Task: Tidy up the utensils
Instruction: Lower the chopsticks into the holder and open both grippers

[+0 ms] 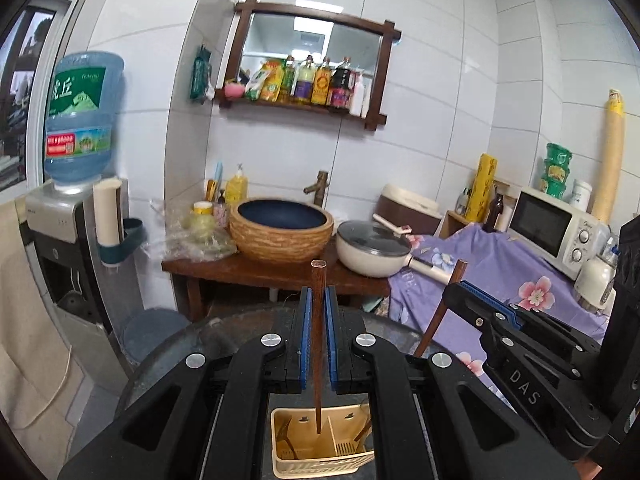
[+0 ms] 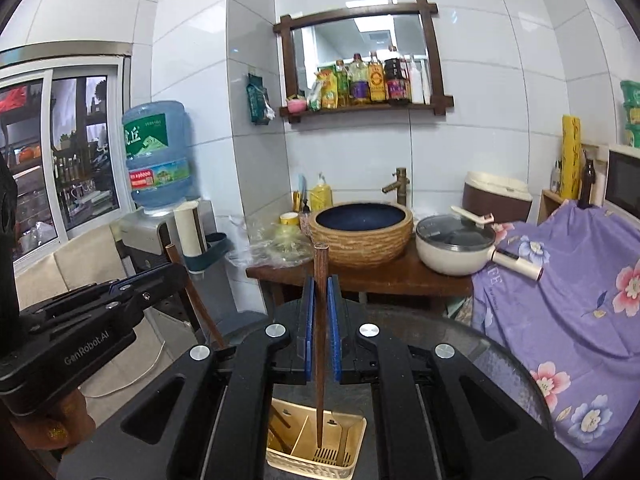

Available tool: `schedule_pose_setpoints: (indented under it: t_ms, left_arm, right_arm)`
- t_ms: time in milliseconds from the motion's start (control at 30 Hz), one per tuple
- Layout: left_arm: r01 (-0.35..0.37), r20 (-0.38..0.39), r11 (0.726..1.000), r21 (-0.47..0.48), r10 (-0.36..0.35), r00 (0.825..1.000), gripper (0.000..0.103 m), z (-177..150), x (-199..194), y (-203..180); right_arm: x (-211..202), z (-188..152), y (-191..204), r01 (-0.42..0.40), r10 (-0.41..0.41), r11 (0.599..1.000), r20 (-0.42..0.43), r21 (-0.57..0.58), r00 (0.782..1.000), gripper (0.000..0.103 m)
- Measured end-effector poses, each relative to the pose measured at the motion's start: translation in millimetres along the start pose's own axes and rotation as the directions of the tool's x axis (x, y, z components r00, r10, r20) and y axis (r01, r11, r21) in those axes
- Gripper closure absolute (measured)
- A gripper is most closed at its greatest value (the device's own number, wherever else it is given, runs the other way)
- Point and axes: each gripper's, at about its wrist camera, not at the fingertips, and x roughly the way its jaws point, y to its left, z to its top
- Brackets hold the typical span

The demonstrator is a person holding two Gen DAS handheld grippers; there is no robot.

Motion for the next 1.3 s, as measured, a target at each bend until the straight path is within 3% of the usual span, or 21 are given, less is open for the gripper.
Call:
schedule_pose_setpoints:
  t_ms: [233,633,1100,1300]
  left_arm:
    - [-0.013,-0.063,1.000,-0.008,0.013,0.998,0.097,-26.1,24.0,11.9]
    - [-0.024,-0.140,0.999,-0.024,0.020,0.990,0.097,-56.0,46.4,24.4]
    - [-0.025,-0.199,0.999,-0.034,0.018,0.980,0.096,-78.1,62.3,27.8]
    - [-0.015,-0.192,0.999,-0.042,0.006,0.981,0.078,-78.9,59.5,29.0]
  right_arm:
    - [24.3,-34.5,-5.6,0.011,-0.011,1.000,-0.063,0.004,0.998,0.096]
    - [43.6,-65.5,-9.7,0.021,-0.019,1.000,-0.126,0.015,0.992,0.096]
    - [45.3,-73.2,-13.2,0.036,-0.034,0.999,-0.128,0.010,0.991,0.095]
    - [44.6,-75.4,-12.6,0.038,-0.038,0.999,-0.126,-0.004,0.991,0.095]
